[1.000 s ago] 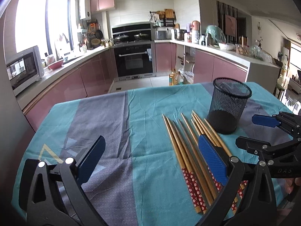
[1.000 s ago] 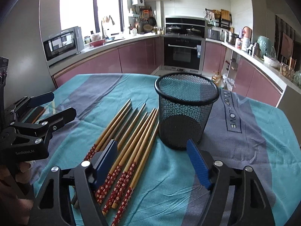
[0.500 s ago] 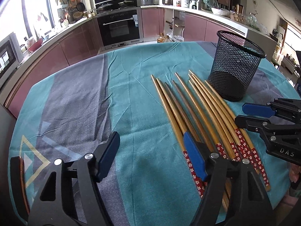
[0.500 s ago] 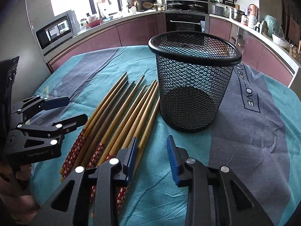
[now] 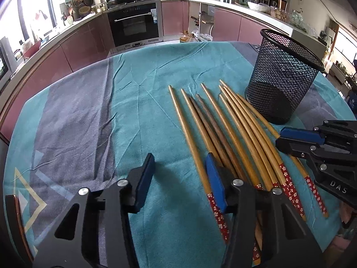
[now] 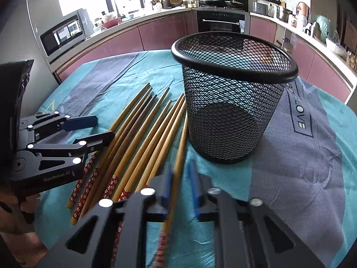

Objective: Organize utensils
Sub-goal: 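Close the left tool on one chopstick while the right tool grasps another chopstick, then lift the left tool's chopstick into the mesh cup while the right tool inserts its chopstick, then open both tools and move them back to the chopstick pile, then grasp a chopstick with the left tool while the right tool grasps another, then lower the left tool's chopstick into the mesh cup while the right tool drops its chopstick in, then open both tools and return them to the remaining chopsticks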

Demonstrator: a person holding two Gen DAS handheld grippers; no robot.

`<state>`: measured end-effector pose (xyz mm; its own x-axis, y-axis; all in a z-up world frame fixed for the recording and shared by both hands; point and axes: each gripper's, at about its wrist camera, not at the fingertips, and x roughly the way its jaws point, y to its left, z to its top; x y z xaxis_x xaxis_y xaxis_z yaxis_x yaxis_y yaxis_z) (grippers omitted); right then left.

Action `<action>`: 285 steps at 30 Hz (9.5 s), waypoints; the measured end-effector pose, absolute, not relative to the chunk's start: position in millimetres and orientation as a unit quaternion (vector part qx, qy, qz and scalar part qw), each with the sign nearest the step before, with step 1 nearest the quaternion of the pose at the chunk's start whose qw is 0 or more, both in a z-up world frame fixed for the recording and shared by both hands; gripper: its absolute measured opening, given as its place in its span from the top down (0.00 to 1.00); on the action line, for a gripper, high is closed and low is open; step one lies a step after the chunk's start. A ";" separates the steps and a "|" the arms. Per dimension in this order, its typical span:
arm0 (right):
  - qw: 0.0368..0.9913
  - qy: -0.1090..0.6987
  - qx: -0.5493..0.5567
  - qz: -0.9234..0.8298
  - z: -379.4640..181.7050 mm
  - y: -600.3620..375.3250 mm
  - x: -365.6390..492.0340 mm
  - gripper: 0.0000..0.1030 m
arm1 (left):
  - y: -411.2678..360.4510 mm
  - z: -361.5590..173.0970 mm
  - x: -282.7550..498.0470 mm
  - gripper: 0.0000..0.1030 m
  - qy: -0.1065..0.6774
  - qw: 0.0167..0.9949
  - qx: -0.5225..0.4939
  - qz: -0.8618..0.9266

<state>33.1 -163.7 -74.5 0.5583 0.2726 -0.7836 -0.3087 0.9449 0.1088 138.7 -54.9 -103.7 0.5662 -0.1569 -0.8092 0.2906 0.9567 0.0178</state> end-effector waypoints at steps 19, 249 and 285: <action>0.904 0.356 0.042 0.232 -17.2 -193.6 -0.2 0.95 | -25.0 -42.4 104.7 0.92 0.395 0.898 -0.022 -0.192; 0.929 0.322 0.068 0.167 23.7 -228.2 69.1 0.79 | -110.9 29.8 147.6 0.73 0.340 0.896 0.006 -0.286; 0.877 0.425 0.014 0.225 -70.8 -148.4 17.3 0.71 | -58.5 -97.5 100.8 0.57 0.434 0.876 0.045 -0.203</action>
<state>17.3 -148.4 -70.8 0.5374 0.4055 -0.7395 -0.3823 0.8987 0.2150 100.8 -58.5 -97.5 0.5400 -0.3172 -0.7796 0.3959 0.9131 -0.0972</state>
